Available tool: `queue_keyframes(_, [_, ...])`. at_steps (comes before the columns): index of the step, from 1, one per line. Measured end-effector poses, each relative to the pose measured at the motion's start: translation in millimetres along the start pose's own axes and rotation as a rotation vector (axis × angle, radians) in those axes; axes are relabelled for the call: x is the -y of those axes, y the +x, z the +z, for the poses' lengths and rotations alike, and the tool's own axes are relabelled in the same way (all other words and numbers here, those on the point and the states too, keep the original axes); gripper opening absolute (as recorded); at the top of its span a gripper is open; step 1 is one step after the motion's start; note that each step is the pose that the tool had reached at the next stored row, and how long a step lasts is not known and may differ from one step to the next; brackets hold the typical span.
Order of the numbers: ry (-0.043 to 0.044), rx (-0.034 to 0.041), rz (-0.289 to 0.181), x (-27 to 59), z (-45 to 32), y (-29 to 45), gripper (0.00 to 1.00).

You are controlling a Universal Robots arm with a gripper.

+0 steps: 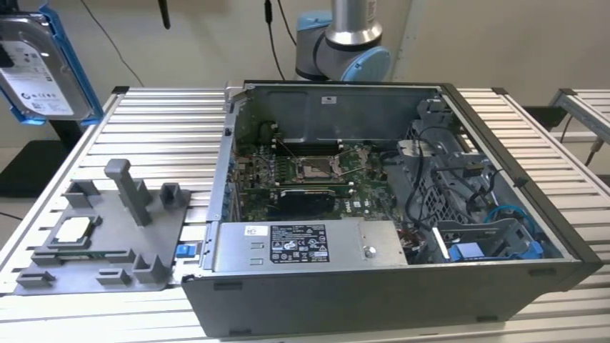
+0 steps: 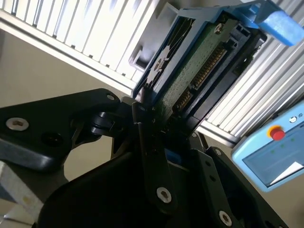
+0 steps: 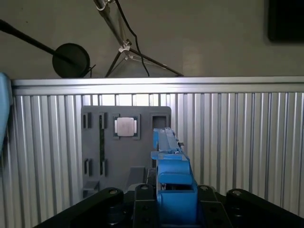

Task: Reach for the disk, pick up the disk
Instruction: 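Pick up the disk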

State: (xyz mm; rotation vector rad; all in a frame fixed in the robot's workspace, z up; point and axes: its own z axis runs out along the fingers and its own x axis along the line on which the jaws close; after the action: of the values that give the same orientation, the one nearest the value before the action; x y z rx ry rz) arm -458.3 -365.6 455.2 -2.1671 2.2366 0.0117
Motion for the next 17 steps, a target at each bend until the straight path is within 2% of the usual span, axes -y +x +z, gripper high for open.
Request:
queue_keyframes(11, [0.0001,0.0001,0.0,0.2,-16.3,-0.4,0.0])
queue_keyframes(17, [-0.0001,-0.0001,0.0,0.5,-31.3,-0.8,0.0])
